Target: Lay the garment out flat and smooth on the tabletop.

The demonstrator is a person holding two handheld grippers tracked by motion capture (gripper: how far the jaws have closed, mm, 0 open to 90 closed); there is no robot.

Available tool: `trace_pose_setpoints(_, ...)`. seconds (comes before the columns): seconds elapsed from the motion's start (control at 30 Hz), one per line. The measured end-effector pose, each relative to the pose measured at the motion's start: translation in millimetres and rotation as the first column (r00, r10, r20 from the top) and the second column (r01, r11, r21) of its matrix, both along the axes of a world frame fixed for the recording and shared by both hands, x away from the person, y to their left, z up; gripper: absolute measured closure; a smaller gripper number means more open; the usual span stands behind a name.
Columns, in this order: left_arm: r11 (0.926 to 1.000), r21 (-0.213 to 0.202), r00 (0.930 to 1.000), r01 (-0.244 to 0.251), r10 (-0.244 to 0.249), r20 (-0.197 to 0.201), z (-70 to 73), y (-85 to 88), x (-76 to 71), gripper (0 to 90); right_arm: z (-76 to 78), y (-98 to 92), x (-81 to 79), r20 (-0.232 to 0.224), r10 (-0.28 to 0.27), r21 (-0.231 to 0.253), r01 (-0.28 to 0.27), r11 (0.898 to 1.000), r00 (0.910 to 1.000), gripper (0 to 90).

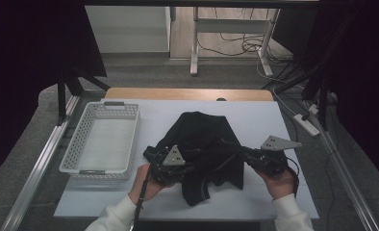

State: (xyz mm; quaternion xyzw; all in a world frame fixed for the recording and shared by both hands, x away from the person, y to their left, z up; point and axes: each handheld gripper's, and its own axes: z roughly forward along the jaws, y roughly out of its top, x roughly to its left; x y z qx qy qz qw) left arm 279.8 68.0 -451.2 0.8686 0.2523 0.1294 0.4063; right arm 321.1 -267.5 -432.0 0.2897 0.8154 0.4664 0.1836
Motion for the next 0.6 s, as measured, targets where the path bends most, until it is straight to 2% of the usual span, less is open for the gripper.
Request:
trace_pose_setpoints(0.17,0.9994,-0.031,0.9985,-0.018,0.019,0.052,14.6,10.8,-1.2,79.4,17.7,-4.0,-6.8,0.05,-0.001,0.032,-0.001,0.999,0.9988,76.7)
trace_pose_setpoints(0.33,0.9979,-0.056,0.9962,-0.032,0.036,0.079,24.7,19.4,0.1,79.4,33.5,-0.7,-14.5,0.09,0.012,0.052,-0.017,0.999,0.9959,76.6)
trace_pose_setpoints(0.47,0.9974,-0.045,0.9964,-0.056,0.059,0.061,14.8,23.8,9.3,79.4,21.9,6.5,-9.7,0.064,0.011,0.037,-0.013,0.999,0.9979,75.9)
trace_pose_setpoints(0.6,0.996,-0.024,0.9958,-0.086,0.087,0.031,-1.3,26.6,22.2,79.1,2.1,14.2,2.9,0.007,0.007,0.004,-0.007,1.0,1.0,73.6)
